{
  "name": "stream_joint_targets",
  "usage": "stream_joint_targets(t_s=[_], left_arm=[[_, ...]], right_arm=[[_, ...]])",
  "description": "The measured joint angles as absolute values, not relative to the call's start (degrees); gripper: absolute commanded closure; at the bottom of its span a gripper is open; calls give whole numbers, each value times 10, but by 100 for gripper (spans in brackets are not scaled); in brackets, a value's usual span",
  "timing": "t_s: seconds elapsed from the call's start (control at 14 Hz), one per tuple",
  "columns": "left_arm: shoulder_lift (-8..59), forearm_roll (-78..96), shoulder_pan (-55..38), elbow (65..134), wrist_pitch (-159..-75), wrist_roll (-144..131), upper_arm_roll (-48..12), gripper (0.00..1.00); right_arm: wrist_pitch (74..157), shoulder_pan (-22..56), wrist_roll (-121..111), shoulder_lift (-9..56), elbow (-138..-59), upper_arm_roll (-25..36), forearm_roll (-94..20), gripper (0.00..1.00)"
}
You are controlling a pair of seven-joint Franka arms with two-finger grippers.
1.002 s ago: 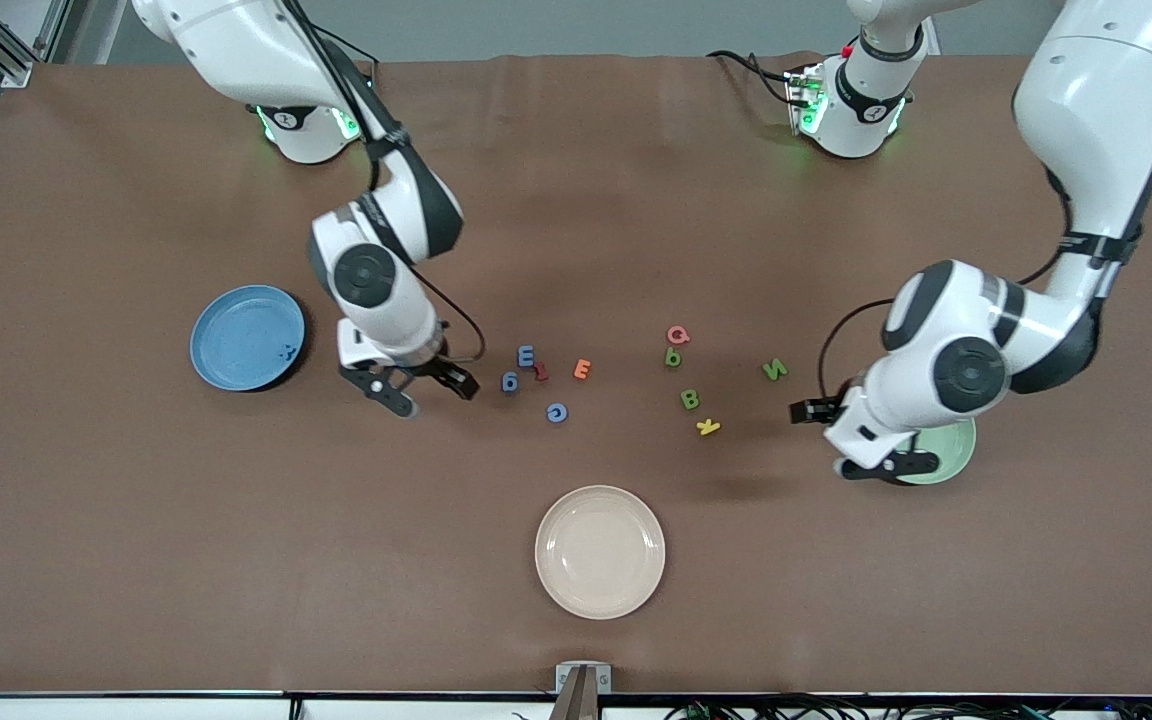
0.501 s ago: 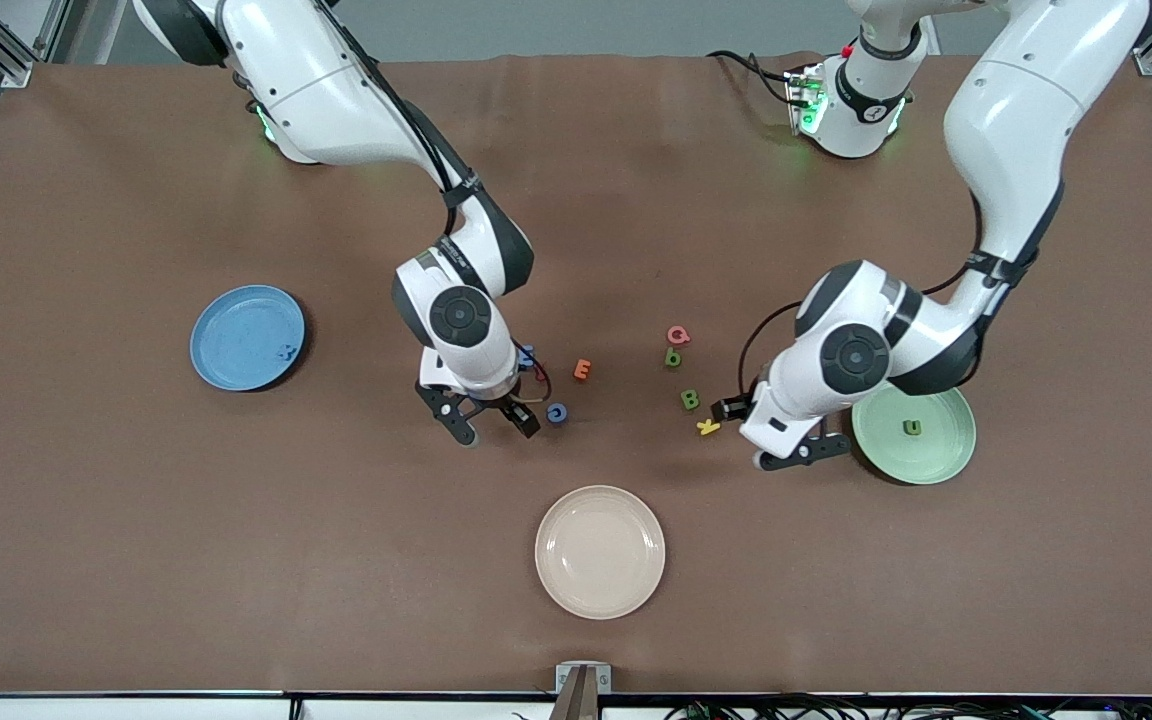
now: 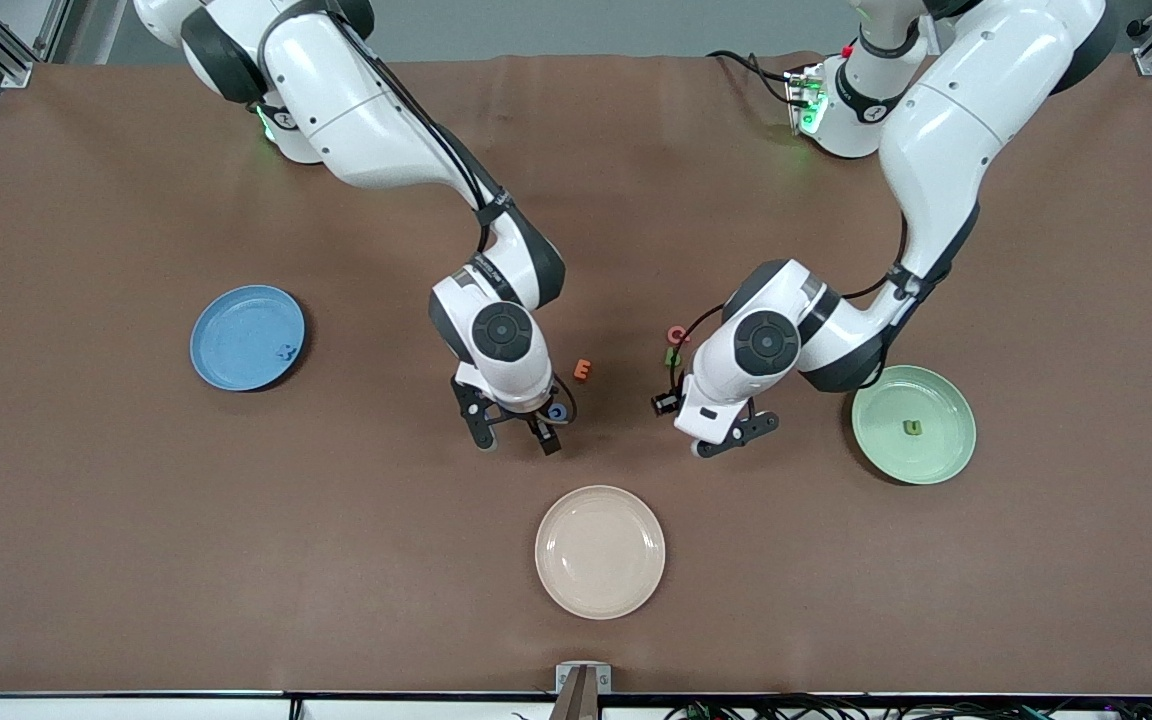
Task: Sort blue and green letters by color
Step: 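Release both letters and move both grippers back to the letter pile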
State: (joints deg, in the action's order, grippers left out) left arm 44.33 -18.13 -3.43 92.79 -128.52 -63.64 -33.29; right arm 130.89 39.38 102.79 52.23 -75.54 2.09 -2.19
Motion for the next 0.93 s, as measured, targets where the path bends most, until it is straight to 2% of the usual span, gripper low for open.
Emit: stream_joint_targets(t_s=[0.29,0.43,0.57,0.72,0.86,0.93], left_arm=[[453,-181,-87,918,-1302,-646,-279,43],[459,-181,-90,918,-1313,-647,-275,44],[464,-181,-89,917,-1319,-647,-272,44],[466,-181,-86,917,-1320,-647,-270,43],[466,-181,-86,917,-1320,-647,-268,42],[466,-181,-85,917,-1319,-647,-268,42]], right_arm=[[1308,408,1045,544,-737,21,-22,9],[1308,410,1049,548,-736,21,-22,20],[1304,411,1049,548,-734,21,-22,36],[1303,411,1049,548,-729,21,-22,61],[1303,411,1049,548,-725,21,-22,91],[1302,411,1049,547,-723,22,-22,97]])
